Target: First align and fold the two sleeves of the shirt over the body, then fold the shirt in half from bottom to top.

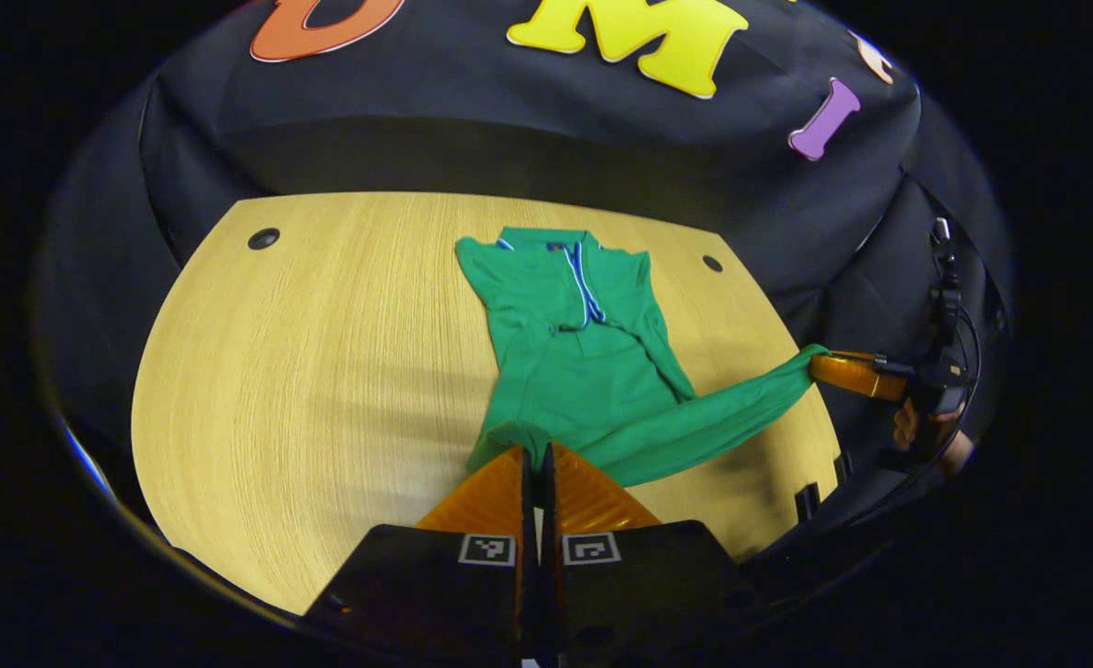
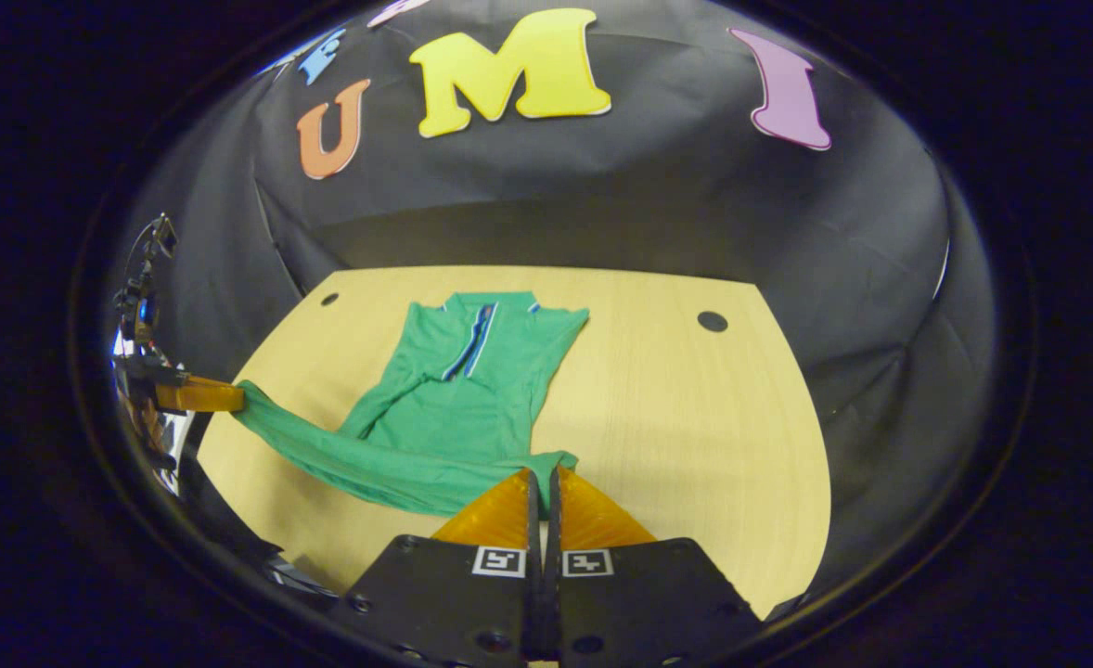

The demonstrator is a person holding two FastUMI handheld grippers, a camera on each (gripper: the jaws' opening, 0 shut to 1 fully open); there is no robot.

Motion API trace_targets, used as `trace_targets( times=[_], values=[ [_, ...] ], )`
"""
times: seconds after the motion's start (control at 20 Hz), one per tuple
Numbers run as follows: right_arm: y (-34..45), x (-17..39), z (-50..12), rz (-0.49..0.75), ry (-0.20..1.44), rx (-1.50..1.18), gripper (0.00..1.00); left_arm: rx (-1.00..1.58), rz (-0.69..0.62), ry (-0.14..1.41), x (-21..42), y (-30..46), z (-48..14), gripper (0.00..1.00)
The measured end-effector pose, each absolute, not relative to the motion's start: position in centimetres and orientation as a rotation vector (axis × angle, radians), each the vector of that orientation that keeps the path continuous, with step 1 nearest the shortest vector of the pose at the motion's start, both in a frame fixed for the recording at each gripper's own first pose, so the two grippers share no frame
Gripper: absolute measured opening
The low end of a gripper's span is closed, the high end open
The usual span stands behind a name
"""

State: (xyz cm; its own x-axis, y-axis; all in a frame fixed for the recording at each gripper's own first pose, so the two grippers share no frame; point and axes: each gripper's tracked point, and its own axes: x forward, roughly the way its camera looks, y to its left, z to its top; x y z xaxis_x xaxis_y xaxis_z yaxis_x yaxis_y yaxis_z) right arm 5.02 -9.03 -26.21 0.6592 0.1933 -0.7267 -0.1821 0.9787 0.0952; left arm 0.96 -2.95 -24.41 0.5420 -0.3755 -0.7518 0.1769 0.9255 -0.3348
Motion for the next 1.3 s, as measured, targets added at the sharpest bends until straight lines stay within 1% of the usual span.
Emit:
trace_targets(
  times=[0.25,0.5,0.7,0.85,1.0,1.3],
  values=[
    [-8.3,10.2,-24.8,0.196,0.772,0.029,0.00,-0.268,-0.318,0.859,7.6,-3.1,-23.3,0.06],
    [-7.0,16.1,-23.7,0.202,0.717,-0.002,0.00,-0.259,-0.225,0.818,13.2,-1.6,-23.7,0.06],
    [-6.6,21.0,-23.5,0.189,0.694,0.013,0.00,-0.244,-0.190,0.765,17.6,-1.2,-24.0,0.06],
    [-6.4,25.0,-23.3,0.176,0.675,0.023,0.00,-0.208,-0.163,0.697,20.8,-0.9,-24.5,0.06],
    [-5.8,28.0,-24.0,0.172,0.662,0.019,0.00,-0.176,-0.148,0.634,23.7,-1.4,-25.9,0.05],
    [-4.6,32.3,-26.0,0.179,0.600,-0.030,0.00,-0.185,-0.069,0.526,28.3,-0.9,-28.3,0.05]
  ],
)
